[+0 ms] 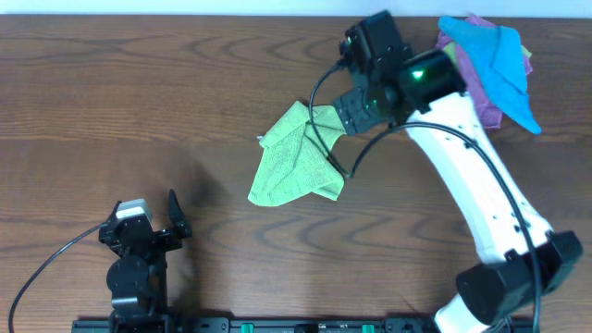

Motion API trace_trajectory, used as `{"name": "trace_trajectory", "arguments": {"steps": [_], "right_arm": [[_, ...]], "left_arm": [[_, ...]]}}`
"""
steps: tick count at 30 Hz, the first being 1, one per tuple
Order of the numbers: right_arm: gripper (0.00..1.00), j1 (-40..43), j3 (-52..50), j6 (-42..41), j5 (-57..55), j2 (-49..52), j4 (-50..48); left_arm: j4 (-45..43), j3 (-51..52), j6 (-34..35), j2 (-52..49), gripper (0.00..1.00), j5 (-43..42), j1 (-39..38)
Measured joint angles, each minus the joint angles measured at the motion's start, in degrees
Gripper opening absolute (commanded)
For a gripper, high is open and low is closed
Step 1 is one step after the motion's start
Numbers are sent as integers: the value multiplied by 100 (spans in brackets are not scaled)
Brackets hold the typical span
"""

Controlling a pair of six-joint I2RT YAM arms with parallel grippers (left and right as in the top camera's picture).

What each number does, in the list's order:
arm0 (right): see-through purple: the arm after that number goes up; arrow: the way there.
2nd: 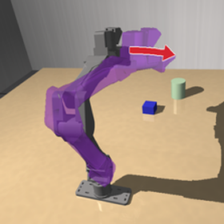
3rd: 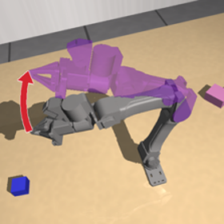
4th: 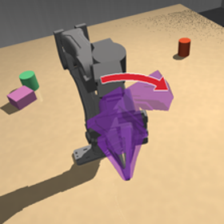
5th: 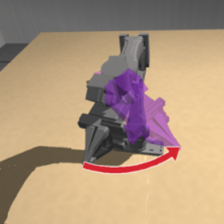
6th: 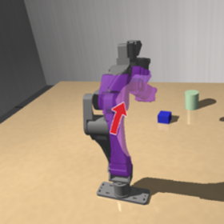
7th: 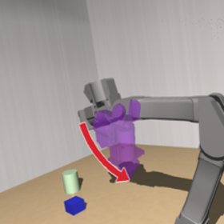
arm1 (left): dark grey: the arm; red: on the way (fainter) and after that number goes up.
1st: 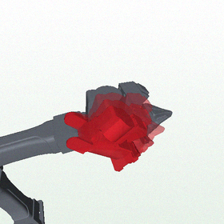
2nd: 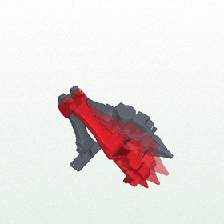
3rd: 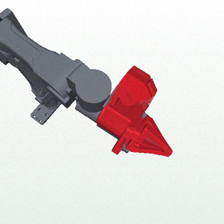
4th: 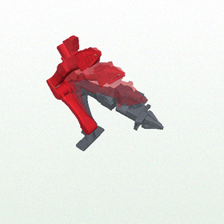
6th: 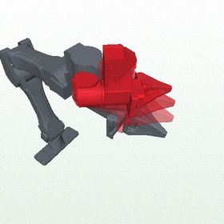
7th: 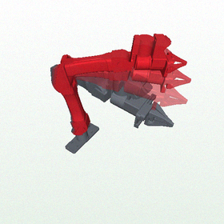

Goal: Fold the cloth
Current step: 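Lower the green cloth onto the table center with the right gripper, then drag the green cloth corner with the right gripper to spread it, release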

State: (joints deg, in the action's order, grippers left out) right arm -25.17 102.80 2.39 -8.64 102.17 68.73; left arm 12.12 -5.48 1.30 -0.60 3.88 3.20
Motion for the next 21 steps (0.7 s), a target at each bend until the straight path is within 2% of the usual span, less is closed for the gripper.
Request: {"name": "trace_trajectory", "arguments": {"steps": [3, 8, 21], "right_arm": [[2, 129, -656, -4, 326, 9, -573], [1, 278, -1364, -9, 876, 66, -1580], [1, 284, -1410, -68, 1784, 1515, -2826]], "left_arm": [[2, 0, 2, 0, 96, 0, 0], [0, 0, 0, 0, 96, 0, 0], [2, 0, 2, 0, 96, 0, 0]]}}
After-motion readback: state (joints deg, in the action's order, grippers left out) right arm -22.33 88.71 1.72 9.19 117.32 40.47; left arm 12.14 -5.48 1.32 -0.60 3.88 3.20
